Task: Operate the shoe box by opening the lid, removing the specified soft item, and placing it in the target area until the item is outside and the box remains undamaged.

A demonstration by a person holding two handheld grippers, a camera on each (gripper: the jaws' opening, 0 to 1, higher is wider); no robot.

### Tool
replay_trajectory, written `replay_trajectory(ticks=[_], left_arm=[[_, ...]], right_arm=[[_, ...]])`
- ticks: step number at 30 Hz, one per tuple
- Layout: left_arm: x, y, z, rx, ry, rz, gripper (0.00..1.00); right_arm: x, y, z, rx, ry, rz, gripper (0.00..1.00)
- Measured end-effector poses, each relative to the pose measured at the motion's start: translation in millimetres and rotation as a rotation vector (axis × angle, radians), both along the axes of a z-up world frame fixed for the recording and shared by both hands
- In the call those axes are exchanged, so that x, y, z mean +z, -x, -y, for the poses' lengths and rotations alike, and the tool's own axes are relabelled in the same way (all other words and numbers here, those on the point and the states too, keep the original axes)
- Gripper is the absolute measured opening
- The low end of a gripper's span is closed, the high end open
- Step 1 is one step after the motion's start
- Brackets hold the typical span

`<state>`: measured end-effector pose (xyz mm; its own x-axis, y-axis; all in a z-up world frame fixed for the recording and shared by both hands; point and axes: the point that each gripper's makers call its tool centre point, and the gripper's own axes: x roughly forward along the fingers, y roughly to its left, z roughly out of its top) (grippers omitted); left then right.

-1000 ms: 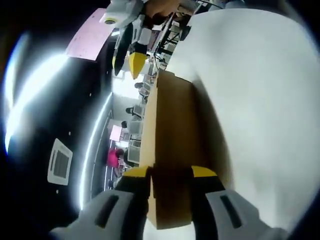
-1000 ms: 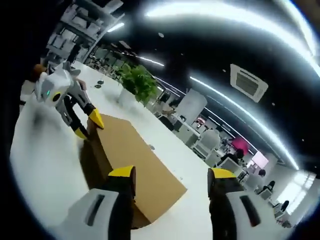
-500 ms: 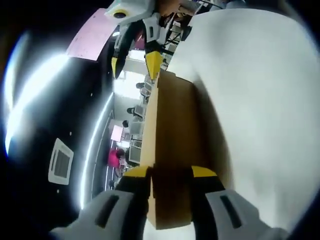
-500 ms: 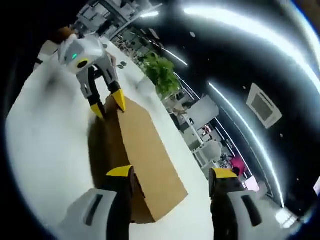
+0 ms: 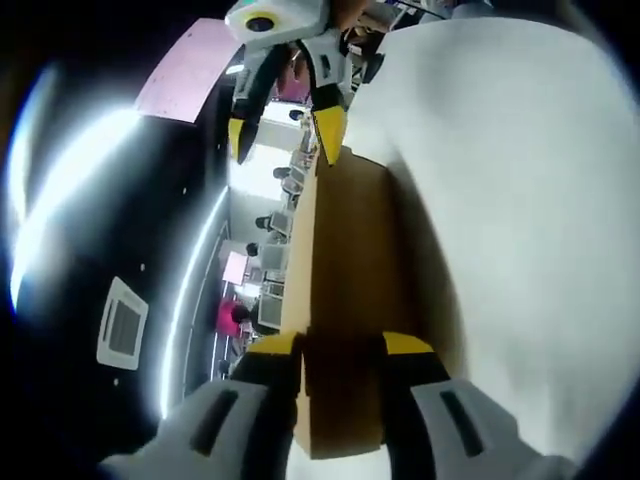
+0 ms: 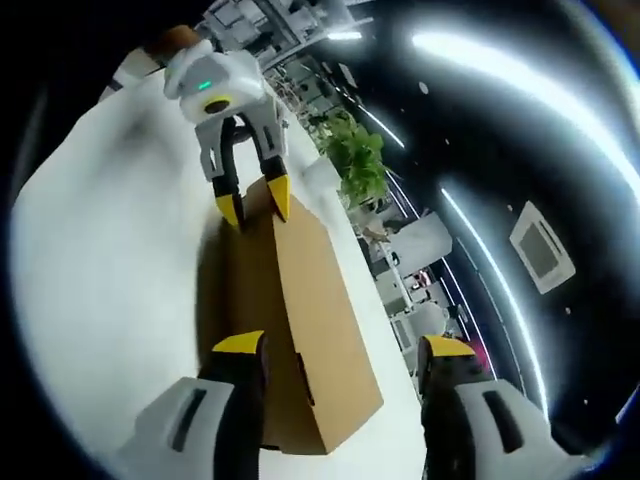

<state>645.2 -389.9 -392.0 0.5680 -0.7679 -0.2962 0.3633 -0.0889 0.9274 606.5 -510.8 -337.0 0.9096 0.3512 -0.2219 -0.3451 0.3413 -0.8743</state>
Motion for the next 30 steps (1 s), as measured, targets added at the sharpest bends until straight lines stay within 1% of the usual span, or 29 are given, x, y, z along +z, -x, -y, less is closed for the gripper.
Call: replay_trajectory(ticks=[3, 7, 11, 13, 14, 19, 21, 23, 24, 26, 30], left_arm=[[0.2, 0.2, 0, 0.0, 0.003, 0.001, 0.3], [0.1, 0.1, 0, 0.004, 0.003, 0.003, 0.3], [0.2, 0.1, 0, 0.003, 0.012, 0.0, 0.3], [-0.1, 0.0, 0, 0.001, 0.016, -0.001, 0.3], [0.0, 0.0, 0, 0.001, 0.015, -0.001, 0.3], [-0.1, -0.2, 0, -0.003, 0.015, 0.0, 0.3], [0.0, -0.2, 0, -0.004, 0.018, -0.001, 0.3], [0.0, -0.3, 0, -0.007, 0.02, -0.002, 0.3], [0.0, -0.3, 0, -0.007, 0.02, -0.002, 0.3], [0.0, -0.3, 0, -0.01, 0.021, -0.003, 0.3], [0.0, 0.0, 0, -0.01, 0.022, -0.005, 0.3]], right_arm=[[-5.1, -1, 3, -0.02, 0.024, -0.004, 0.6], [-11.1, -1, 5, -0.036, 0.026, -0.001, 0.58], [-16.3, -2, 2, -0.029, 0.033, 0.003, 0.58], [-25.8, -4, 1, -0.024, 0.091, -0.009, 0.58], [-29.9, -5, 0, -0.024, 0.099, -0.015, 0.58], [-37.6, -7, -1, -0.021, 0.129, -0.023, 0.58], [-42.2, -9, 0, -0.027, 0.174, -0.02, 0.57], [-45.1, -11, 1, -0.031, 0.207, -0.016, 0.54], [-44.8, -11, 1, -0.036, 0.219, -0.01, 0.5], [-44.0, -13, 3, -0.041, 0.254, 0.007, 0.45], [-45.8, -13, 2, -0.04, 0.253, 0.003, 0.44]])
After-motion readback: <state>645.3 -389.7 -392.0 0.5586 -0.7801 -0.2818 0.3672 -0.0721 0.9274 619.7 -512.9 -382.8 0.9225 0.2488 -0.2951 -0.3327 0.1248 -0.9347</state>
